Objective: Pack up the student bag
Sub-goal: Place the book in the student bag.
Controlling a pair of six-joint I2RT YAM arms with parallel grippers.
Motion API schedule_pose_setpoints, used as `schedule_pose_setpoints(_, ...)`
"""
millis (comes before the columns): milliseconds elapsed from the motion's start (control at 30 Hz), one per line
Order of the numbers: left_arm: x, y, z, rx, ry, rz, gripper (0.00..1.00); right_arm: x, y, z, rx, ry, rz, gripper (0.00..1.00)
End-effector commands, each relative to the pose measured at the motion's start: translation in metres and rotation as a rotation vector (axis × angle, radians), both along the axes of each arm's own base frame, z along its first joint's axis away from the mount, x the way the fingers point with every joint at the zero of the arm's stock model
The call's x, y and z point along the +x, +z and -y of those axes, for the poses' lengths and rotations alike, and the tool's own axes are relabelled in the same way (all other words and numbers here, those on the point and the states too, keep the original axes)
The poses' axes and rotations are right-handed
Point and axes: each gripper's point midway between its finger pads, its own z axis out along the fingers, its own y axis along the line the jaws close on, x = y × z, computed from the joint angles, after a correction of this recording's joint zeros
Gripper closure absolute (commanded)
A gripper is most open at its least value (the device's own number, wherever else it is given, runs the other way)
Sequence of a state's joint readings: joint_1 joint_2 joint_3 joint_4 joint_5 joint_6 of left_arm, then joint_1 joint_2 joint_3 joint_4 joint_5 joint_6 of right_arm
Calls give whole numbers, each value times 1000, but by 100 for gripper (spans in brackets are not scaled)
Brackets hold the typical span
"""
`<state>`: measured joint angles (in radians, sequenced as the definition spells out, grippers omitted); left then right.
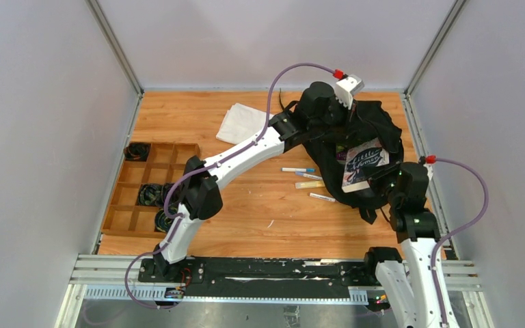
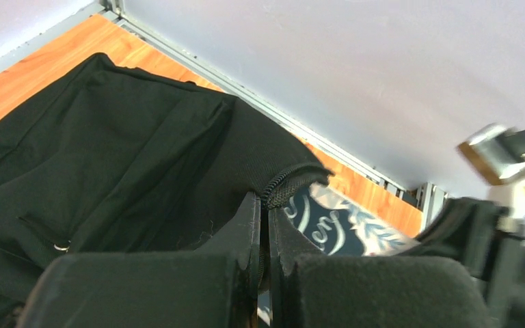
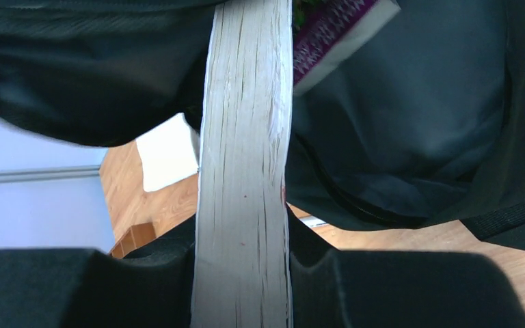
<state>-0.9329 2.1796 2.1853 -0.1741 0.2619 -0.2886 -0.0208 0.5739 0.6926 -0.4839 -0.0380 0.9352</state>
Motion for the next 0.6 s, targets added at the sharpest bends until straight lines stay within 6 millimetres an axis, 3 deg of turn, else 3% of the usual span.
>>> schedule_pose_setpoints(0,-15,49,-3,-96,-42,53,100,19,-27,6,130,-89,31,100)
schedule_pose_setpoints(133,-16,51,-5,-102,-36,55,100,18,-76,7,210,-106,-49,100)
schedule_pose_setpoints(300,-18,49,-4,-111,-45,40,100,15,-94,12,198,-112,-78,100)
schedule_pose_setpoints(433,-22,48,-4,-113,-61,24,100,26,-80,8,227,-78,-29,100)
schedule_pose_setpoints(567,-22,49,-5,-109,-62,27,100,32,-34,0,263,-23,112,100)
